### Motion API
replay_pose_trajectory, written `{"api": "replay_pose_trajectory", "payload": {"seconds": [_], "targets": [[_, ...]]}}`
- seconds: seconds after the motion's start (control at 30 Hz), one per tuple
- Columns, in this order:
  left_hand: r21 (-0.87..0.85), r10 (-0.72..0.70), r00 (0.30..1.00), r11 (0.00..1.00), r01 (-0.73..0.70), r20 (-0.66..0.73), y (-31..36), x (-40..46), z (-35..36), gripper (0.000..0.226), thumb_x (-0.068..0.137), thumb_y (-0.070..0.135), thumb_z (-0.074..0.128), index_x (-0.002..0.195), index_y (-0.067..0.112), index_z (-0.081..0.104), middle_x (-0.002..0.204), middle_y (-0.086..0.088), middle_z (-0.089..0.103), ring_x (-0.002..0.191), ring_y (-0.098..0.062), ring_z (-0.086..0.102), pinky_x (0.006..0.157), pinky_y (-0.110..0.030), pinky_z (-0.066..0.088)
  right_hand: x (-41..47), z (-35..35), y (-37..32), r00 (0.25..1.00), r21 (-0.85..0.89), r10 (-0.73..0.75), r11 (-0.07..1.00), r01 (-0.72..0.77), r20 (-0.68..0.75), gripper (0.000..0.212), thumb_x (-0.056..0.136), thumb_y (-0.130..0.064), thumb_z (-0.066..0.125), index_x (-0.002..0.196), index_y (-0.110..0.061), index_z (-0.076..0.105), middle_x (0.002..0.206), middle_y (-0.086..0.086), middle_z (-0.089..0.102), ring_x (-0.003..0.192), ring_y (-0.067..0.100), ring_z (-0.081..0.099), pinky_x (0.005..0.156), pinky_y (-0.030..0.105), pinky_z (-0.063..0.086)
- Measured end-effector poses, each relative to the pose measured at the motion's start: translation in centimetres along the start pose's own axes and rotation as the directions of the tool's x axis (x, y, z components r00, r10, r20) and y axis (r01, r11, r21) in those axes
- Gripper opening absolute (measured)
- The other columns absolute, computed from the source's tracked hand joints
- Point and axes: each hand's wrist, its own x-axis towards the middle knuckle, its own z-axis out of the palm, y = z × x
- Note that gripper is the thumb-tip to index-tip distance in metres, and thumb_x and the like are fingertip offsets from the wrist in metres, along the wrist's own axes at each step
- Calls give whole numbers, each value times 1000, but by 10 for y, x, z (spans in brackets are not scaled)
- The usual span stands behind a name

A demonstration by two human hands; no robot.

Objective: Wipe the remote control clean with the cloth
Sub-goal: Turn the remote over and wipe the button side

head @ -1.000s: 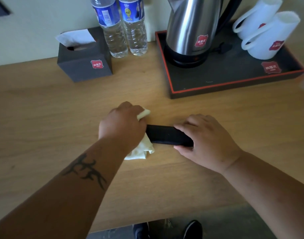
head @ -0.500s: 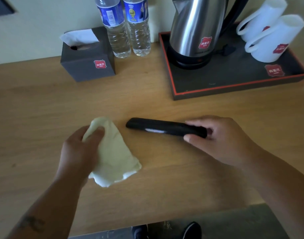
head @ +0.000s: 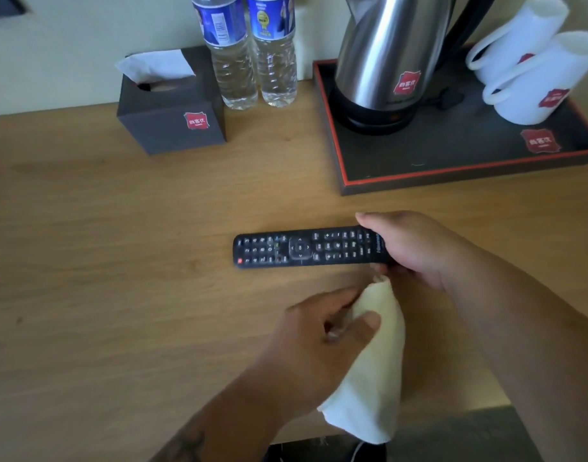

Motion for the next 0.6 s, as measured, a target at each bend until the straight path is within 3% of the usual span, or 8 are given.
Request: {"api": "replay_pose_trajectory", "payload": {"seconds": [0.1, 0.17, 0.2, 0.27, 0.33, 0.43, 0.53, 0.6], "targets": [[435, 333, 907, 878, -199, -258, -11, -2, -29, 31, 94, 55, 50, 111, 38, 69, 97, 22, 69, 79, 4, 64, 63, -17, 51, 4, 3, -5, 989, -239, -139, 963, 125, -41, 45, 97, -53, 42, 80, -16, 60, 71, 3, 65, 72, 27, 64, 64, 32, 41], [636, 489, 771, 758, -145, -407, -28, 1, -55, 37, 88, 52, 60, 113, 27, 70, 101, 13, 67, 87, -5, 62, 76, -28, 53, 3, 6, -5, 978, -391, -195, 908, 154, -68, 40, 97, -58, 36, 86, -25, 56, 73, -5, 59, 76, 22, 62, 62, 31, 39], [680, 479, 761, 730, -68, -438, -36, 5, -66, 51, 83, 56, 63, 121, 22, 66, 108, 6, 64, 97, -13, 59, 87, -34, 50, 3, 8, -5, 973, -436, -215, 886, 159, -80, 41, 97, -60, 34, 93, -26, 57, 76, -7, 58, 79, 20, 62, 63, 31, 38], [699, 355, 827, 712, 64, -437, -53, 10, -82, 80, 74, 70, 61, 136, 21, 53, 124, 3, 56, 114, -18, 49, 103, -39, 40, -2, 11, -3, 962, -487, -256, 854, 181, -92, 42, 97, -61, 32, 96, -27, 57, 82, -8, 58, 85, 19, 60, 65, 30, 36], [685, 275, 876, 724, 83, -397, -63, 16, -87, 88, 70, 78, 55, 140, 24, 49, 129, 7, 53, 121, -16, 43, 108, -38, 33, -6, 12, -3, 943, -515, -318, 827, 225, -99, 41, 98, -58, 31, 99, -29, 60, 94, -6, 59, 91, 19, 57, 69, 30, 36], [708, 381, 870, 704, -54, -313, -67, 25, -85, 69, 80, 67, 56, 133, 24, 57, 122, 9, 57, 114, -13, 48, 101, -31, 34, -10, 10, -2, 924, -558, -364, 793, 243, -114, 50, 98, -59, 27, 124, -32, 61, 116, -3, 60, 103, 19, 58, 76, 30, 37], [741, 487, 833, 654, -149, -262, -69, 28, -76, 50, 89, 51, 52, 129, 22, 62, 118, 7, 61, 108, -18, 55, 97, -32, 37, -13, 7, 0, 914, -596, -391, 761, 257, -106, 50, 96, -60, 22, 126, -41, 57, 115, -6, 57, 103, 19, 59, 75, 31, 40], [762, 488, 837, 632, -143, -248, -71, 28, -72, 56, 87, 56, 51, 131, 22, 60, 121, 6, 60, 111, -19, 53, 99, -34, 34, -16, 3, 3, 912, -599, -393, 760, 253, -113, 48, 96, -60, 22, 126, -42, 56, 116, -8, 56, 105, 19, 59, 75, 31, 41]]}}
